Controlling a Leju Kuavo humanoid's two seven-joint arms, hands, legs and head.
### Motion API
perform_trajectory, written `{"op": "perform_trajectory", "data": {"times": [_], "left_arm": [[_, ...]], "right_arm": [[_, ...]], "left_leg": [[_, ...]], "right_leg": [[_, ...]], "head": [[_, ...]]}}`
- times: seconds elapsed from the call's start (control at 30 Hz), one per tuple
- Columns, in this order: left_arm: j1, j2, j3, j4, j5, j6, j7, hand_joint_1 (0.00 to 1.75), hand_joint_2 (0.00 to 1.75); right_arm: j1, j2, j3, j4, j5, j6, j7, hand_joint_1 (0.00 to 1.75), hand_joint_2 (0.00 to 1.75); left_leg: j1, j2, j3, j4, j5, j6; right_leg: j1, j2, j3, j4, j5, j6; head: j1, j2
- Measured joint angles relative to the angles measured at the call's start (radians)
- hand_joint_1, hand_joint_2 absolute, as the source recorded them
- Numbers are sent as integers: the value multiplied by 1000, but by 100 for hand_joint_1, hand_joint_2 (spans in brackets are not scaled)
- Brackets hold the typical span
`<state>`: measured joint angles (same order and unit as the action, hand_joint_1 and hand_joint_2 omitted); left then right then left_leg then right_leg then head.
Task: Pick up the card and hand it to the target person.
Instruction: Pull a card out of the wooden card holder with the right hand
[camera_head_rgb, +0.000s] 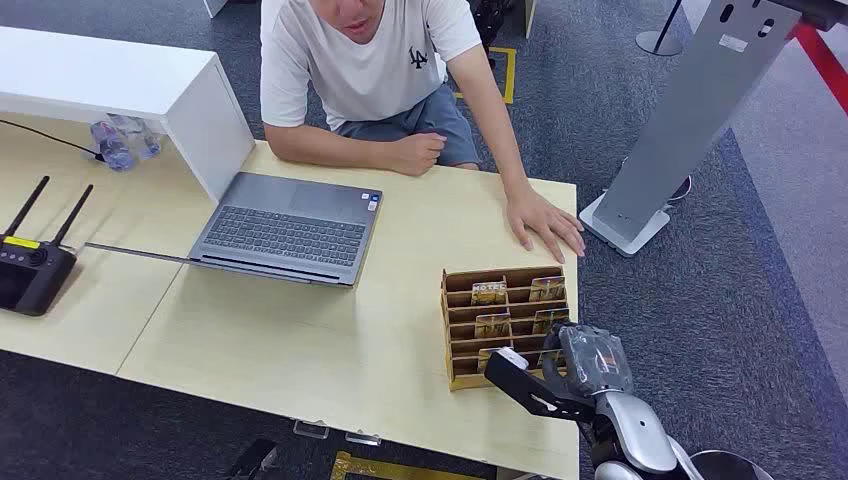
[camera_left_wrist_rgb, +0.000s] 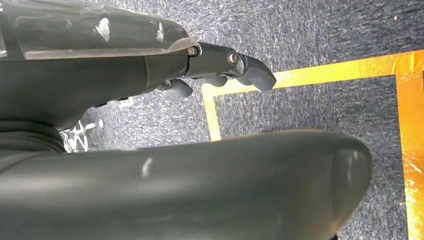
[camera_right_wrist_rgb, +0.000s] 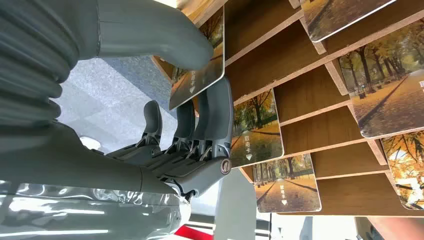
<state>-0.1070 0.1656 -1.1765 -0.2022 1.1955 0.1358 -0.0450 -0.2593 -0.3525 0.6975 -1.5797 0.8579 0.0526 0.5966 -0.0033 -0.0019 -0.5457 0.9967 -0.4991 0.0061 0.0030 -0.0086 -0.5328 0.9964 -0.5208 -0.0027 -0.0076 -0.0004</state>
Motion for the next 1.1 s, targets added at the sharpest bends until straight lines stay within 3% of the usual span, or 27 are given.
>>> {"op": "perform_trajectory", "data": {"times": [0.9, 1.0, 1.1], "left_arm": [[0, 0, 0, 0, 0, 0, 0, 0, 0], [0, 0, 0, 0, 0, 0, 0, 0, 0], [0, 0, 0, 0, 0, 0, -1, 0, 0]], "right_arm": [[1, -11, -13, 5, -3, 0, 10, 111, 175], [1, -11, -17, 6, -3, -1, 11, 117, 175], [1, -11, -19, 6, -3, -2, 11, 133, 175]], "left_leg": [[0, 0, 0, 0, 0, 0], [0, 0, 0, 0, 0, 0], [0, 0, 0, 0, 0, 0]], "right_leg": [[0, 0, 0, 0, 0, 0], [0, 0, 0, 0, 0, 0], [0, 0, 0, 0, 0, 0]], "head": [[0, 0], [0, 0], [0, 0]]}}
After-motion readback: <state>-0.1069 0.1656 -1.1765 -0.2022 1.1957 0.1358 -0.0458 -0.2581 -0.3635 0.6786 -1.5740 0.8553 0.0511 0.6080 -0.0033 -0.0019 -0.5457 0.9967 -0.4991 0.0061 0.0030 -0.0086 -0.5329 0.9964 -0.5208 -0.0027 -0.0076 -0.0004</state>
